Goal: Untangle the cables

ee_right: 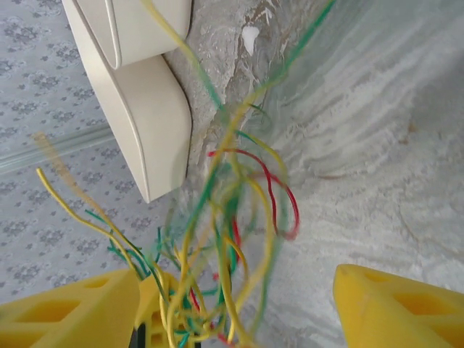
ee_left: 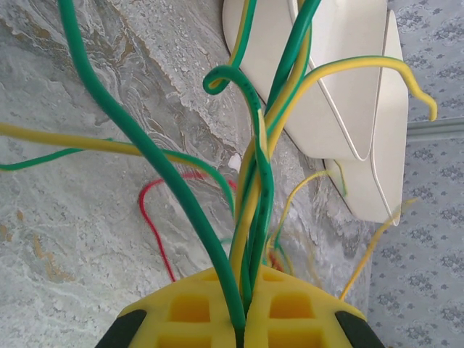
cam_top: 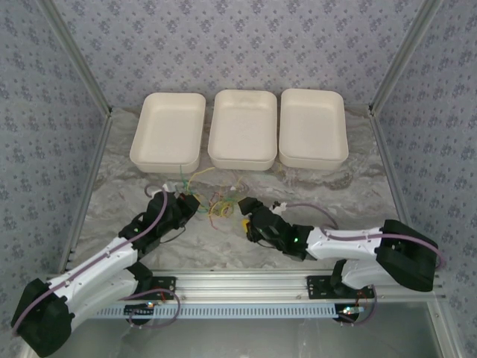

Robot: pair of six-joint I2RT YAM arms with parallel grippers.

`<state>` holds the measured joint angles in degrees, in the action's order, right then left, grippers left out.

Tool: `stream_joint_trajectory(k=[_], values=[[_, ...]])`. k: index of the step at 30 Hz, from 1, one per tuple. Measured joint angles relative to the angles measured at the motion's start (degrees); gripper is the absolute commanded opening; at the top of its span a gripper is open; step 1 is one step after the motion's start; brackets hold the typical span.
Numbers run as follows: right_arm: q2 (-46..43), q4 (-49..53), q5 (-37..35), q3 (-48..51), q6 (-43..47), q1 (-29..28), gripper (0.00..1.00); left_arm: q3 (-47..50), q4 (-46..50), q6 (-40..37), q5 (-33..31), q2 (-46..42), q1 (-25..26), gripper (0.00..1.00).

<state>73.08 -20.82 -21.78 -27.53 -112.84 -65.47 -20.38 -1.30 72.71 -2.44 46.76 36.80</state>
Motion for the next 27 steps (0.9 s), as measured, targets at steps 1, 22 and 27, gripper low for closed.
stream_joint_trajectory(k=[1,22,27], values=[[-0.83,0.15,-0.48,0.48,-0.46,-0.57,0.82,0.0,-0.04,0.0,0.0,0.0,0.09,0.0],[17.29,-15.82,5.09,-1.84,-4.42,9.92,0.0,0.52,0.35,0.0,-0.76,-0.74,1.25,0.0],[4.13,-4.55,4.81,-1.92,0.39,12.0,0.0,1.01,4.9,0.0,-3.48,-4.28,1.14,0.0]])
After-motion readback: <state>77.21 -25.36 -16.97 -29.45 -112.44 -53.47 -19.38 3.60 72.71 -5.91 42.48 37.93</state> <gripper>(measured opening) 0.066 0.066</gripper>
